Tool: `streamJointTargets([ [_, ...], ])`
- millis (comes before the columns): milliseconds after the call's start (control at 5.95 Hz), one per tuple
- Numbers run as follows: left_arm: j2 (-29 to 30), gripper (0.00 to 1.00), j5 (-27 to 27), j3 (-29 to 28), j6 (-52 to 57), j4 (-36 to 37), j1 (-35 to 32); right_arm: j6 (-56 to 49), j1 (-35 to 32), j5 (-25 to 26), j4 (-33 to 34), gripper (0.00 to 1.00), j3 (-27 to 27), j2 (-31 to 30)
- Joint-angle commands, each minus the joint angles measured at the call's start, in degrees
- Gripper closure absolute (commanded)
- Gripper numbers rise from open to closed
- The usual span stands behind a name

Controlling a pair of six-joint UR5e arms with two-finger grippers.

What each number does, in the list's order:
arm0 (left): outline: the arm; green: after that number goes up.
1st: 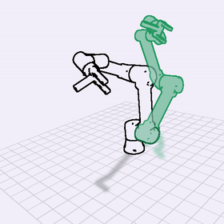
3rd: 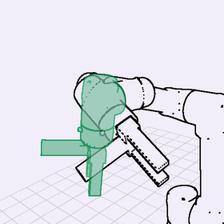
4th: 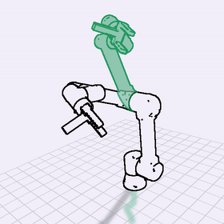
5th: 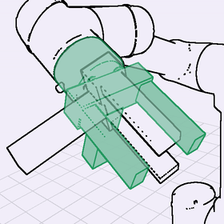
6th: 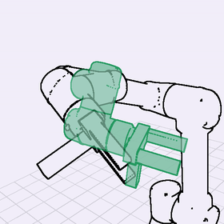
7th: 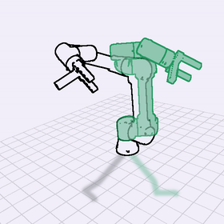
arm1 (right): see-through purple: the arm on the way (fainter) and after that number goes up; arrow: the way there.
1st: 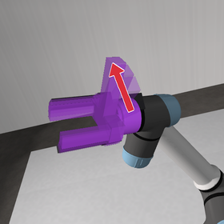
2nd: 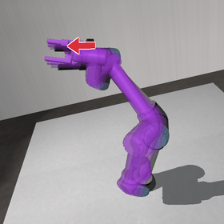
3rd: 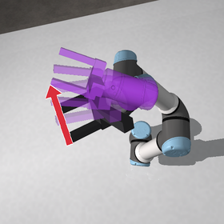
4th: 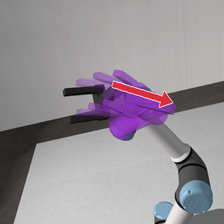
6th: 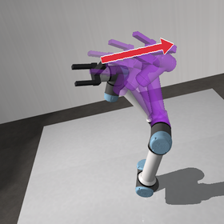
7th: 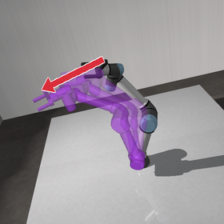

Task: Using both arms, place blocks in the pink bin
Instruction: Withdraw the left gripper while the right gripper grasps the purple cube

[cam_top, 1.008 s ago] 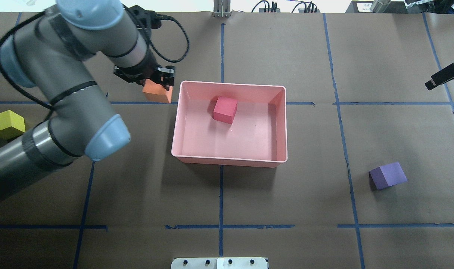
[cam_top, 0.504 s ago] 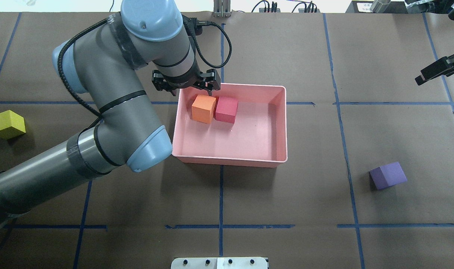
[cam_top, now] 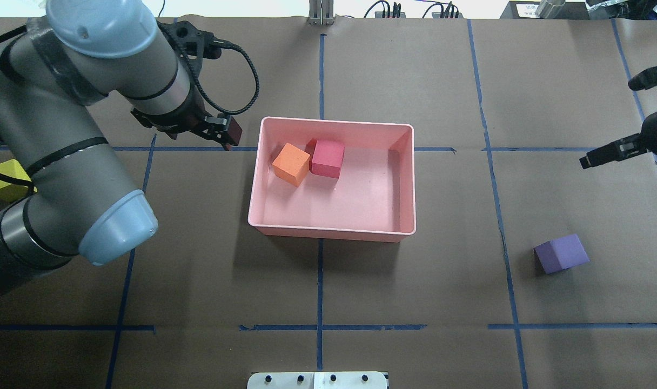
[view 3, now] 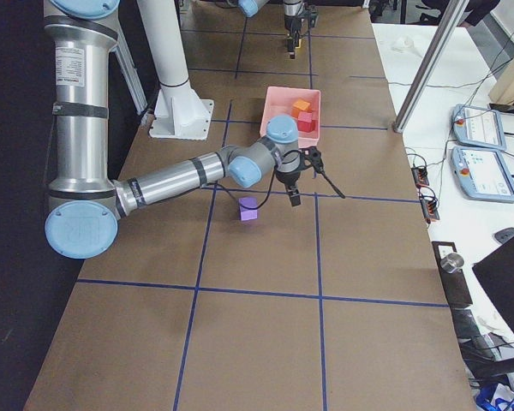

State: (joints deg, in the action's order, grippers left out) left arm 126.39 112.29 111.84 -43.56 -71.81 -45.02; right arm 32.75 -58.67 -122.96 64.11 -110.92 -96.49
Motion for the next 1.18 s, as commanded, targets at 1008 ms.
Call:
streamJointTargets([
  [1008, -4.1, 0.00, 0.7, 0.9, 5.6, 0.4, -4.4, 18.9, 25.6, 17.1, -10.9, 0.07, 1.6, -9.0],
])
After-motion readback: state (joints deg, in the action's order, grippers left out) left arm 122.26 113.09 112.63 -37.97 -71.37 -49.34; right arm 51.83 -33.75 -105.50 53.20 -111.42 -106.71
